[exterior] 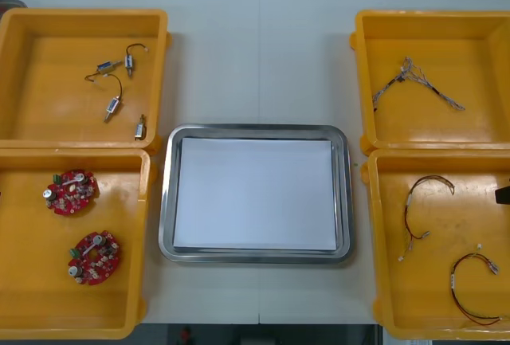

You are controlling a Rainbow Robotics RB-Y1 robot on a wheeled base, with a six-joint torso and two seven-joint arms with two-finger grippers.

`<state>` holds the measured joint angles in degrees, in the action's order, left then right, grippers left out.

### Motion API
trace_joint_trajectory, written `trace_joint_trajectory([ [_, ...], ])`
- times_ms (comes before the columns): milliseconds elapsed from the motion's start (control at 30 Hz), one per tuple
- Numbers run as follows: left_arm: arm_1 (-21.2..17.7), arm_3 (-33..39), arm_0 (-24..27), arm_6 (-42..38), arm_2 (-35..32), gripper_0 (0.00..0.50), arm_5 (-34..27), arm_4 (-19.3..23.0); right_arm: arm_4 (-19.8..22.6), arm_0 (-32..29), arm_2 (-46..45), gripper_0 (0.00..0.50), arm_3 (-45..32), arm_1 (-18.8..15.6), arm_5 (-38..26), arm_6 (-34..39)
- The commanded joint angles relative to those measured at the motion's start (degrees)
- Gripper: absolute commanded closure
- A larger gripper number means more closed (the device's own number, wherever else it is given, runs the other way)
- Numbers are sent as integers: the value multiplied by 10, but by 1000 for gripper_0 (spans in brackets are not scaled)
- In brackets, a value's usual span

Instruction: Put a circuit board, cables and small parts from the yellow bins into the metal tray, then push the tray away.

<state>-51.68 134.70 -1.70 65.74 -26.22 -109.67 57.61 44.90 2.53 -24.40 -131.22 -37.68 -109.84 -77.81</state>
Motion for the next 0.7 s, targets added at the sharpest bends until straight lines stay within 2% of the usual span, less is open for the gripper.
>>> trace_joint_trajectory([
  [33,-22,14,-12,47,-16,0,-3,4,5,-10,-12,0,-4,-17,-2,29],
  [700,-22,14,-12,47,-16,0,-3,4,5,-10,-12,0,-4,-17,-2,29],
])
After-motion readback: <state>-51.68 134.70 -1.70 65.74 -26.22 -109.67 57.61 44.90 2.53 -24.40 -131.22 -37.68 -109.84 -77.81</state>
